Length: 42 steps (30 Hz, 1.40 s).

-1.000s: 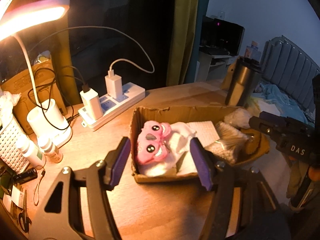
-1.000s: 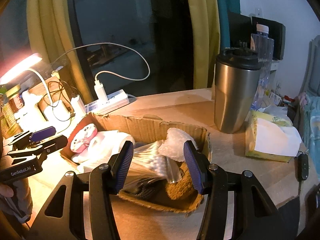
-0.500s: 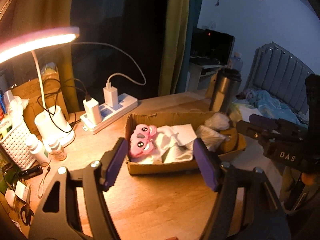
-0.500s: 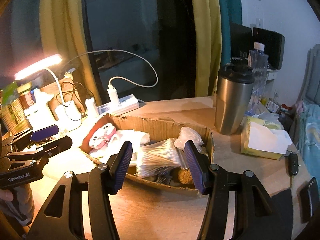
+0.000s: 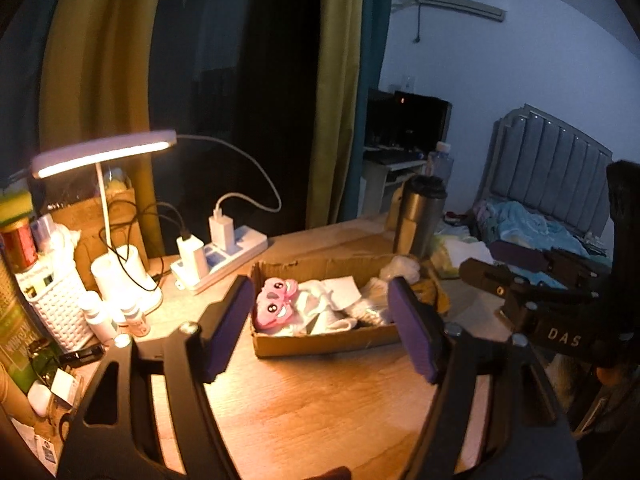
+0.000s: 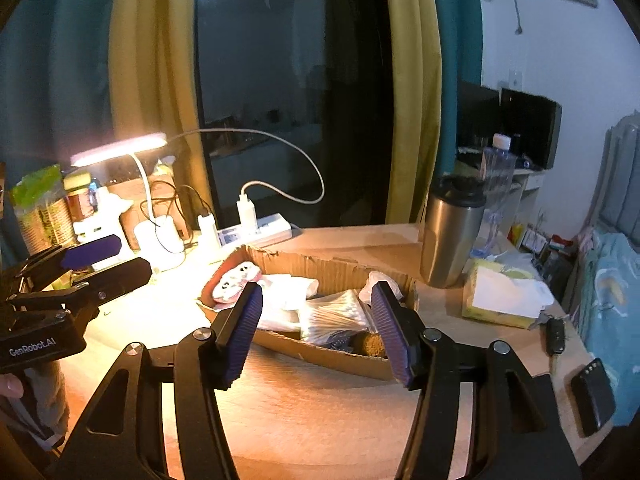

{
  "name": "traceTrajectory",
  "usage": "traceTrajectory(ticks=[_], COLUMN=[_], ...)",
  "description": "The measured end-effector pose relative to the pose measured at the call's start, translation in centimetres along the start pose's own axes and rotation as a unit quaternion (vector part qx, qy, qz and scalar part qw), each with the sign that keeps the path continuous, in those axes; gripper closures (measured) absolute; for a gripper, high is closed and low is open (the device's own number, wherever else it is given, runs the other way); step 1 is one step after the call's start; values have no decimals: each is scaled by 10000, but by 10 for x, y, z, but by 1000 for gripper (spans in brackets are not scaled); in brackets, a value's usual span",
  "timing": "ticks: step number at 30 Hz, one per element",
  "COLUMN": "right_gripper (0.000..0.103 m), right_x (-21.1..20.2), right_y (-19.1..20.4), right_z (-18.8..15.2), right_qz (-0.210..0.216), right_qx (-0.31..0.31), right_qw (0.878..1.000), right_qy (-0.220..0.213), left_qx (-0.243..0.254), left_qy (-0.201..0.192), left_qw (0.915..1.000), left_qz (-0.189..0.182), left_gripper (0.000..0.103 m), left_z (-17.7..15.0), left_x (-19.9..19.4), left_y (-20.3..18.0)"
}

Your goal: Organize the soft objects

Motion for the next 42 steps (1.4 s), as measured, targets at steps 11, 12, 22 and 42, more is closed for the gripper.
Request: traceTrajectory(ticks=[11, 12, 22, 42], right_gripper=[21, 19, 18, 18], right_x=[-60, -66, -119, -201], right_y=[13, 15, 28, 47], right_z=[16, 17, 30, 30], right_qz=[-111, -159, -387, -642], right_qx=[-100, -128, -250, -346], right_qw=[9990, 9987, 9956, 9879], right_qy=[-420, -457, -819, -1366], left_qx=[192, 213, 186, 390], left_qy=[-448, -480, -662, -1358], left_qw=[9988, 9986, 9975, 9890], left_qz=[4, 12, 176, 433], left_gripper=[9, 8, 7, 7], left_z=[22, 23, 26, 39], left_x=[-56, -61, -106, -173], left_y=[-17, -19, -24, -30])
Point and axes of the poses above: each gripper's, at about its wrist camera, not at the fingertips, and x roughly the way its jaws point, y to its left, z to its top, the point moved 10 cm from there along x, roughly the way its jaws point, and after that the axes turned 2 degrees about -z, right-handed, at the moved point
